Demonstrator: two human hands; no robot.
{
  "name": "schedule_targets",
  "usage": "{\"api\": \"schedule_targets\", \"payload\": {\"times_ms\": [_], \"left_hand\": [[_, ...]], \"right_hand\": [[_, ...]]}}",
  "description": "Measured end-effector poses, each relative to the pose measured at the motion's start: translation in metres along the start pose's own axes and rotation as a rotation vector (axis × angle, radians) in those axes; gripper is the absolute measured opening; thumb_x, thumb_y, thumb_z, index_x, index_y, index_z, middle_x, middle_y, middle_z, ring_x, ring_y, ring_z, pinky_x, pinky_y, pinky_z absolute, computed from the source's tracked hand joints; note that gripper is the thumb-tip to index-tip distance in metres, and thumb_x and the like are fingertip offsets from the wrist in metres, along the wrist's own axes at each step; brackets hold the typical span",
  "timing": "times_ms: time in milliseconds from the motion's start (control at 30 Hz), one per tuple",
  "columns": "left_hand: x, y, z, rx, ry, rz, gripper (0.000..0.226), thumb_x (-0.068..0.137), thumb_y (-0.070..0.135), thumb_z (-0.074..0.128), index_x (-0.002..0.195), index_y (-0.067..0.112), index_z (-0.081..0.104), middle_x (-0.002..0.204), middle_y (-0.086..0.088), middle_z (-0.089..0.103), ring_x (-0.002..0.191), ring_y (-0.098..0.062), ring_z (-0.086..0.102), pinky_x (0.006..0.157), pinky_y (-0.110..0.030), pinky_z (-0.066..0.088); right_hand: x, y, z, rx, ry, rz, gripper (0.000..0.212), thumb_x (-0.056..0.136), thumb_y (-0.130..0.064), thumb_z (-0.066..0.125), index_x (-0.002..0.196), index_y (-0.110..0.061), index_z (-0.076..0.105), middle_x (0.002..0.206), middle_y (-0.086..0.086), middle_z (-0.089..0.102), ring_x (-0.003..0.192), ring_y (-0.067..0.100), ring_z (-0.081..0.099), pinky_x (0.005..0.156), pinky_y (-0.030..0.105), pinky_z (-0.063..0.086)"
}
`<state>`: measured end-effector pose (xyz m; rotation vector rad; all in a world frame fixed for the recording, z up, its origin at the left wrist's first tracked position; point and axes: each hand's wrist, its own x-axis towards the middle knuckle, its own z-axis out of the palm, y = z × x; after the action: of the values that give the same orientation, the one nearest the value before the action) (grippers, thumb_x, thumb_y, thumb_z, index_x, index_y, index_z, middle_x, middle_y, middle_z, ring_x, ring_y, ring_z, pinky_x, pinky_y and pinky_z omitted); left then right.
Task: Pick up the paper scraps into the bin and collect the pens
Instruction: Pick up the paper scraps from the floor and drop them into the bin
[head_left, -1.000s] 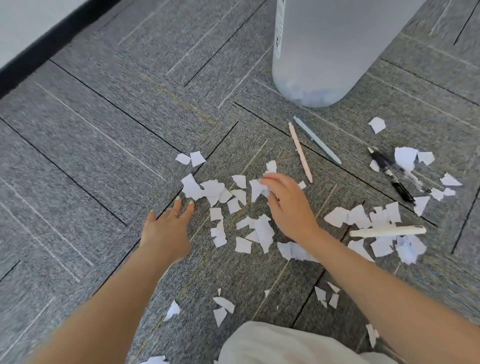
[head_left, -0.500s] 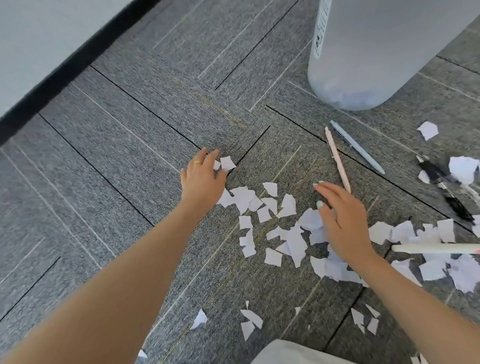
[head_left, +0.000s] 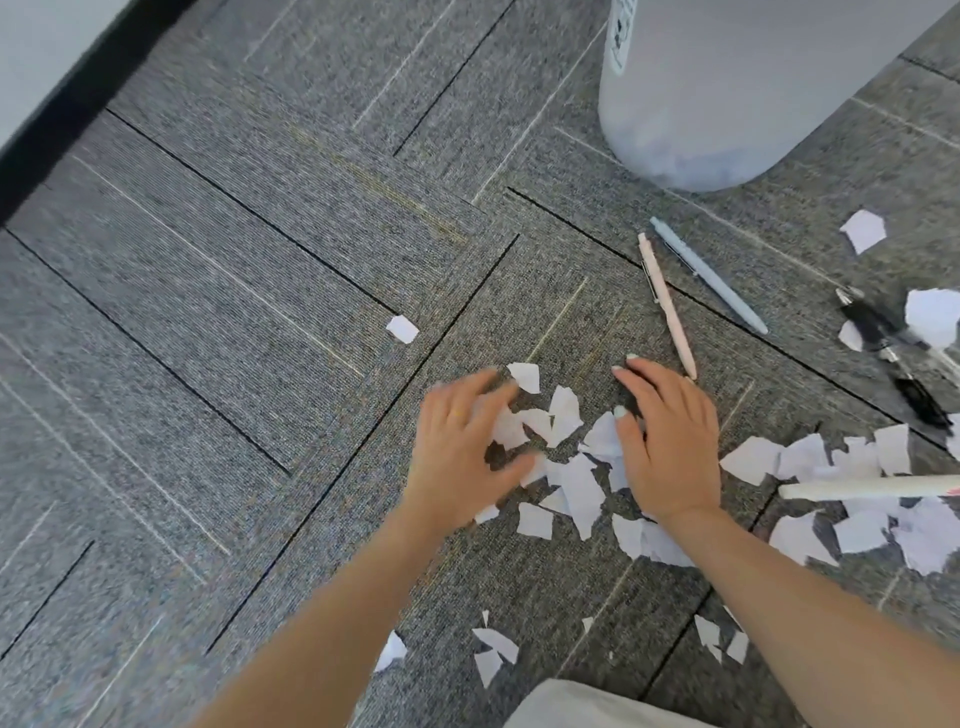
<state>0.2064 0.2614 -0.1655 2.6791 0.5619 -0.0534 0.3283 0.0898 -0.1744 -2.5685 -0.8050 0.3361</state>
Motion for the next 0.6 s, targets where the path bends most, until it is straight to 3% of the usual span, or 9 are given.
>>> {"api": "schedule_targets", "payload": {"times_ms": [67, 133, 167, 400, 467, 533, 600], "left_hand": [[0.028, -0.016, -0.009, -0.035, 0.199, -0.27, 0.055, 0.084, 0.056, 0.043, 0.13, 0.025, 0.044, 0.138, 0.0, 0.042, 0.126, -0.019, 0.032, 0.108, -0.043, 0.02], [0.049, -0.036, -0.018, -0.089, 0.271, -0.526, 0.043, 0.09, 0.042, 0.046, 0.127, 0.019, 0.047, 0.133, -0.004, 0.043, 0.124, -0.025, 0.037, 0.106, -0.042, 0.023], [0.053, -0.043, -0.02, -0.084, 0.285, -0.558, 0.037, 0.091, 0.034, 0.048, 0.124, 0.016, 0.05, 0.13, -0.005, 0.044, 0.121, -0.027, 0.039, 0.103, -0.041, 0.027], [0.038, -0.04, -0.034, -0.274, 0.264, -0.502, 0.015, 0.093, 0.009, 0.048, 0.104, 0.009, 0.059, 0.106, -0.004, 0.055, 0.092, -0.015, 0.05, 0.079, -0.024, 0.041], [0.031, -0.026, -0.037, -0.357, 0.184, -0.452, 0.014, 0.092, 0.011, 0.051, 0.102, 0.013, 0.06, 0.097, 0.001, 0.059, 0.084, -0.011, 0.054, 0.075, -0.021, 0.049], [0.015, -0.009, -0.03, -0.387, 0.072, -0.292, 0.012, 0.089, 0.017, 0.055, 0.095, 0.013, 0.065, 0.095, 0.002, 0.061, 0.083, -0.011, 0.056, 0.077, -0.023, 0.051], [0.002, 0.003, -0.016, -0.32, 0.074, -0.173, 0.023, 0.083, 0.033, 0.054, 0.086, 0.015, 0.067, 0.102, 0.002, 0.059, 0.096, -0.015, 0.051, 0.088, -0.032, 0.042]], "right_hand": [[0.0, 0.0, 0.001, -0.002, 0.008, 0.0, 0.051, 0.088, -0.038, 0.025, 0.13, -0.02, 0.049, 0.138, -0.002, 0.045, 0.126, 0.013, 0.028, 0.109, 0.033, 0.013], [-0.001, -0.001, 0.001, -0.004, 0.016, -0.002, 0.051, 0.088, -0.038, 0.025, 0.129, -0.02, 0.049, 0.138, -0.002, 0.045, 0.126, 0.013, 0.028, 0.109, 0.034, 0.014], [-0.001, -0.001, 0.002, -0.009, 0.018, -0.003, 0.051, 0.088, -0.038, 0.025, 0.129, -0.02, 0.049, 0.138, -0.002, 0.045, 0.126, 0.013, 0.028, 0.109, 0.034, 0.014], [-0.001, -0.003, 0.002, -0.04, 0.021, 0.002, 0.051, 0.087, -0.038, 0.026, 0.128, -0.018, 0.05, 0.138, -0.001, 0.045, 0.125, 0.015, 0.028, 0.108, 0.036, 0.015], [-0.001, -0.003, 0.002, -0.045, 0.024, 0.004, 0.051, 0.087, -0.038, 0.026, 0.128, -0.019, 0.049, 0.138, -0.001, 0.045, 0.125, 0.016, 0.029, 0.108, 0.037, 0.017], [-0.001, -0.002, 0.003, -0.052, 0.023, -0.002, 0.05, 0.087, -0.038, 0.026, 0.128, -0.019, 0.049, 0.138, -0.001, 0.045, 0.126, 0.017, 0.031, 0.108, 0.038, 0.018], [-0.001, -0.002, 0.003, -0.049, 0.025, -0.002, 0.05, 0.087, -0.038, 0.026, 0.128, -0.019, 0.049, 0.138, -0.002, 0.045, 0.126, 0.017, 0.031, 0.108, 0.038, 0.017]]}}
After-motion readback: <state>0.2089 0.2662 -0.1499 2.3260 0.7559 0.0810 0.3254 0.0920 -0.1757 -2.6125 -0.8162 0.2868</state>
